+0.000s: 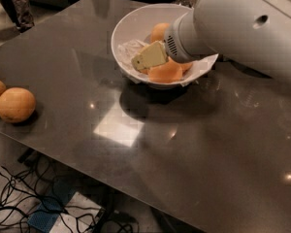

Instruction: Pick orange from white bowl

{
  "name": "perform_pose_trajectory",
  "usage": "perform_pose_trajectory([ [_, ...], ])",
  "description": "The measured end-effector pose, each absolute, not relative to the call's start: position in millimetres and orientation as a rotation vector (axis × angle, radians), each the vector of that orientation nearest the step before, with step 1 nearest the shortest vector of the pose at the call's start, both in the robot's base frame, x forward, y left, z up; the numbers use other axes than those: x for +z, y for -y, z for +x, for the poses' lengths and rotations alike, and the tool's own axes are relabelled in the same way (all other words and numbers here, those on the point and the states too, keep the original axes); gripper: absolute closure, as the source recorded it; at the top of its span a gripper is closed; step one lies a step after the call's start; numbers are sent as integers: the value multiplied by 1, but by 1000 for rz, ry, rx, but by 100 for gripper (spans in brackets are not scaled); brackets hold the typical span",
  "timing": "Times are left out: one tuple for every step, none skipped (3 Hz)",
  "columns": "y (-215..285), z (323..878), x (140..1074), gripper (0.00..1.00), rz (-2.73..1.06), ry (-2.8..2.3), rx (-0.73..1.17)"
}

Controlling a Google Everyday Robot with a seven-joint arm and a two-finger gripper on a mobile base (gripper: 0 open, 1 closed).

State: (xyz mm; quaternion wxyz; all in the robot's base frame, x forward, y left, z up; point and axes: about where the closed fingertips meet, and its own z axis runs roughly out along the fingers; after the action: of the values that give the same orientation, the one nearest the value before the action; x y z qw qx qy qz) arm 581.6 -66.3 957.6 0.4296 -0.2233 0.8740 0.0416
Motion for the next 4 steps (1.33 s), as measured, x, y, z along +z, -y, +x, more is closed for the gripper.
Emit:
perform_pose_trajectory([
  [67, 595, 945, 4, -552, -2185, 108],
  [68, 608, 935, 6, -514, -2202, 97],
  [72, 618, 929, 14, -455, -2226, 75],
  [76, 623, 924, 15, -410, -2243, 59],
])
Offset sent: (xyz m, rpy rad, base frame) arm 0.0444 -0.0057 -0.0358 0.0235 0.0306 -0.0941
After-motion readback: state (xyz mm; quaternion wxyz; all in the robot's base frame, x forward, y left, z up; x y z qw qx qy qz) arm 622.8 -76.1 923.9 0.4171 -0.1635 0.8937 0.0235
